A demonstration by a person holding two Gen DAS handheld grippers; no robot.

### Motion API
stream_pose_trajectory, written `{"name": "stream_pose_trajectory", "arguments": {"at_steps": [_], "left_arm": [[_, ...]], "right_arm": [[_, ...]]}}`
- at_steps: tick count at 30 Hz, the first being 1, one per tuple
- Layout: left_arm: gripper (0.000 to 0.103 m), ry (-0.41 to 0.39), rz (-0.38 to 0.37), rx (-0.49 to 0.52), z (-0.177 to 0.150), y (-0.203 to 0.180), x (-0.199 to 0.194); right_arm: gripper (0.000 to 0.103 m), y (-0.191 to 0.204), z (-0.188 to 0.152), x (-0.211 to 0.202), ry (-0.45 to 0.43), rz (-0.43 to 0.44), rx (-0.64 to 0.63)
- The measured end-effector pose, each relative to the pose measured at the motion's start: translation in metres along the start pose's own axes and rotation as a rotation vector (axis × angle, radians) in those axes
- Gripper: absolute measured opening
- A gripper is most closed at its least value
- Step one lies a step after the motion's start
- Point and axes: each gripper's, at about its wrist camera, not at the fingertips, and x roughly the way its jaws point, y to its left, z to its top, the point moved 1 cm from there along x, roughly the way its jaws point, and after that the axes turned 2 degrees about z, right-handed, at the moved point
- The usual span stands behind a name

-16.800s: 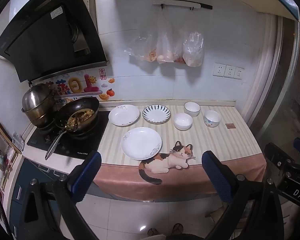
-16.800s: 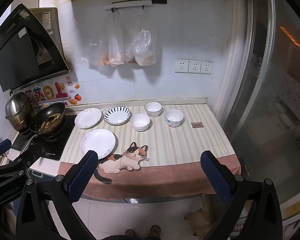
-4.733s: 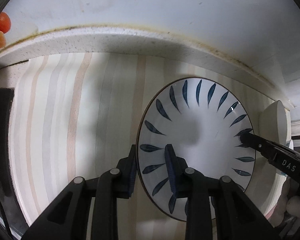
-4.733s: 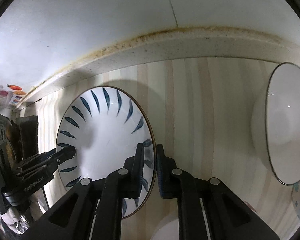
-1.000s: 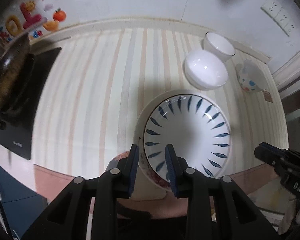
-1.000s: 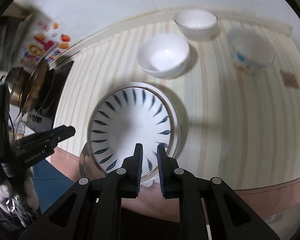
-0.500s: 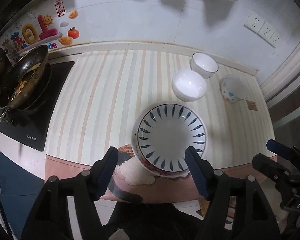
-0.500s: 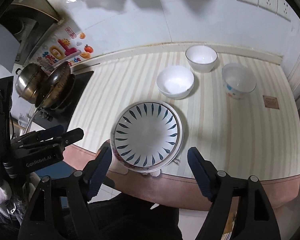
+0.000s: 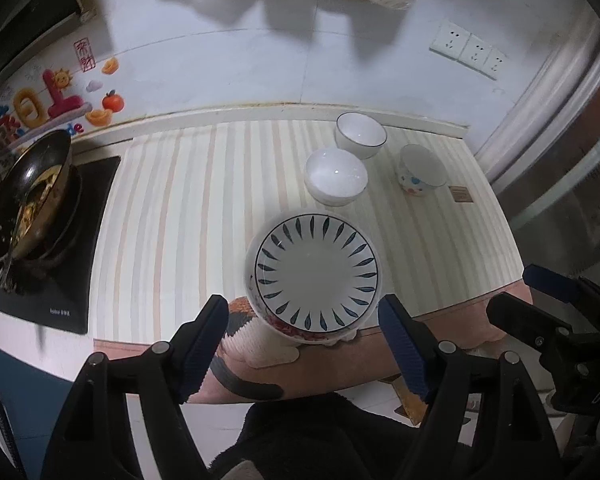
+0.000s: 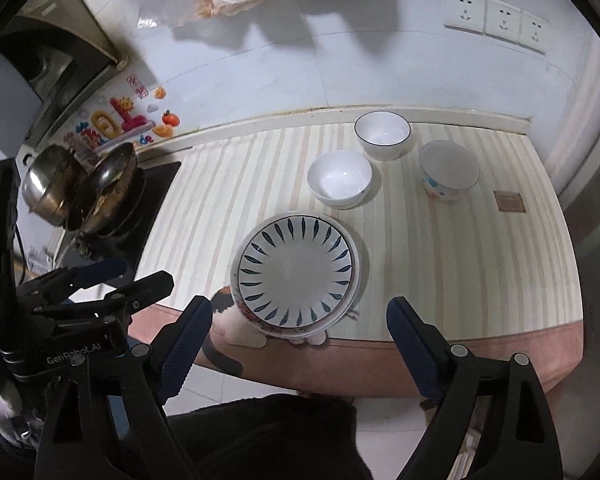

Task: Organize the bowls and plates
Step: 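Open both tools and lift them away from the plate stack, then move the right tool to the rose-patterned bowl and grasp its rim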

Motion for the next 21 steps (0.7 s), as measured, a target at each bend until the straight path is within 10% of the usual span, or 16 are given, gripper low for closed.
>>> {"name": "stream_pose_trajectory", "arguments": {"at_steps": [12, 21], "left_arm": [[0.077, -0.032, 0.020, 0.048, 0.065, -0.011, 0.056], [0.076, 0.200, 0.059, -0.016, 0.125, -0.012, 0.212]], "right_arm": [[0.092, -0.044, 0.033, 0.027, -0.017, 0.137, 0.137], [0.092, -0.115, 0.107, 0.150, 0.089, 0.173, 0.125]]}}
